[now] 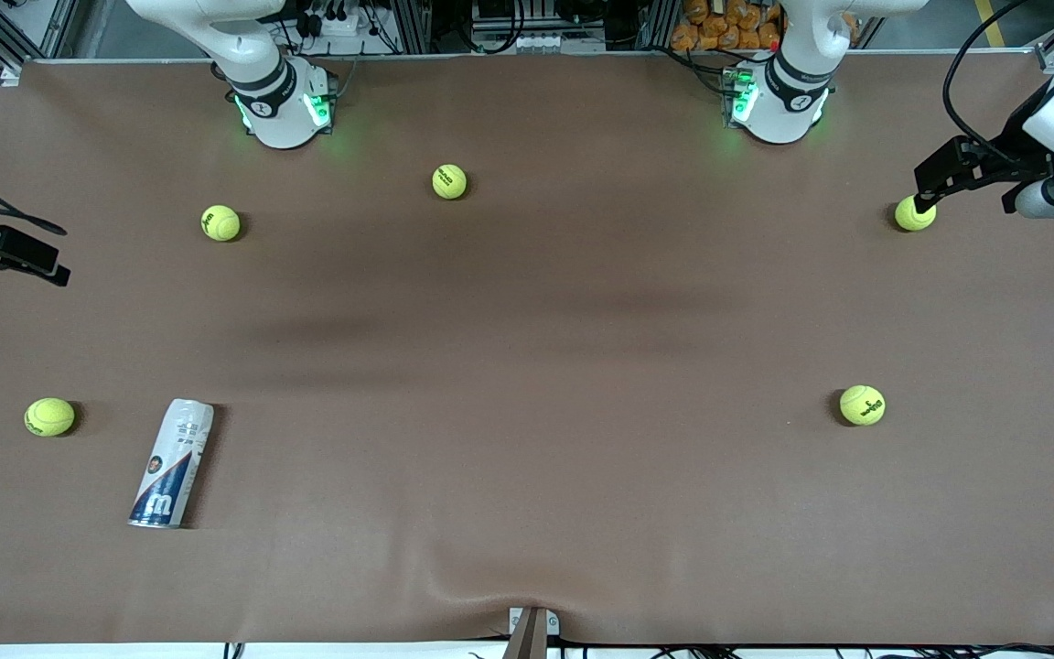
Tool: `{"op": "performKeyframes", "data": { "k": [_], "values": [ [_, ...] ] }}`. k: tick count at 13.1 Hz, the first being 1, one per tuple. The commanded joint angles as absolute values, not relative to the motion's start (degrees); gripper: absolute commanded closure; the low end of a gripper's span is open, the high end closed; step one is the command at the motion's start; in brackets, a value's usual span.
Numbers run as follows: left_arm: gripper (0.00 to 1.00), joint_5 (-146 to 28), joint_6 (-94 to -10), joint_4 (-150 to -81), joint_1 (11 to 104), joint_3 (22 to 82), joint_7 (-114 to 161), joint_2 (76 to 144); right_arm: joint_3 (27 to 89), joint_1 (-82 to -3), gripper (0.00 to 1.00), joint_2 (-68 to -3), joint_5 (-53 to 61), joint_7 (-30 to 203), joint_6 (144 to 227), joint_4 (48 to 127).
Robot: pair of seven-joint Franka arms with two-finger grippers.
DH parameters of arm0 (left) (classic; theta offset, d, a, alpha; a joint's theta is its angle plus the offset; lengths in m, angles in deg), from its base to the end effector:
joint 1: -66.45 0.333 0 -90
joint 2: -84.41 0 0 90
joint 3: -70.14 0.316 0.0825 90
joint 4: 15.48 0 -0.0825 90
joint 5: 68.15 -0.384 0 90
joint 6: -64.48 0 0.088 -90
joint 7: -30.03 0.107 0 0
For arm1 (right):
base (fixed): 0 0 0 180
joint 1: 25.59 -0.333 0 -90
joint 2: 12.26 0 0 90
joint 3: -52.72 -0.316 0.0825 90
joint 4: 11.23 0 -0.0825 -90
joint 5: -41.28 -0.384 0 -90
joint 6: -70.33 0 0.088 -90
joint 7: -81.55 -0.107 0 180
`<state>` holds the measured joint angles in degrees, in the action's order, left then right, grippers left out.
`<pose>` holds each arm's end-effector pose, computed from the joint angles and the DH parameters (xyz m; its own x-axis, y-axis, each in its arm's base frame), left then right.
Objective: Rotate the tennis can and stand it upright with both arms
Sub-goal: 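Reach the right gripper down toward the Wilson tennis can lying flat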
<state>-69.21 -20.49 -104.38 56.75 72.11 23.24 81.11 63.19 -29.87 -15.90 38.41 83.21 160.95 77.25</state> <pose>0.5231 -0.0683 0.6570 0.9998 -0.0149 -0.0090 -0.0150 -0.9997 -0.0177 0.5717 -0.0533 0.6028 0.9966 -0.0794 -0.0240 -0.0803 -0.9960 -0.0392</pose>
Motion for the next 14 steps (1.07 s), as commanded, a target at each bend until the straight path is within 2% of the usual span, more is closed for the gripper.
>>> {"op": "performKeyframes", "data": {
  "k": [1,4,7,10,14],
  "values": [
    [0.0,-70.1,-20.8,-103.7,57.0,72.0,23.4,81.1,62.8,-29.8,0.0,-13.8,39.7,81.5,162.6,80.2],
    [0.0,-70.2,-20.8,-103.7,57.0,72.1,24.0,81.1,62.7,-29.9,0.0,-13.4,40.8,81.8,162.6,80.0],
    [0.0,-70.2,-20.7,-103.9,57.1,72.1,24.0,81.2,62.7,-29.9,0.0,-16.2,40.8,82.1,164.4,80.1],
    [0.0,-70.1,-20.7,-103.9,57.1,72.1,24.0,81.5,62.7,-30.1,0.0,-25.8,40.4,82.2,171.4,79.1],
    [0.0,-70.0,-20.8,-104.1,57.1,72.1,24.0,81.6,62.7,-30.8,0.0,-37.7,40.1,82.3,185.5,79.0]
  ]
}}
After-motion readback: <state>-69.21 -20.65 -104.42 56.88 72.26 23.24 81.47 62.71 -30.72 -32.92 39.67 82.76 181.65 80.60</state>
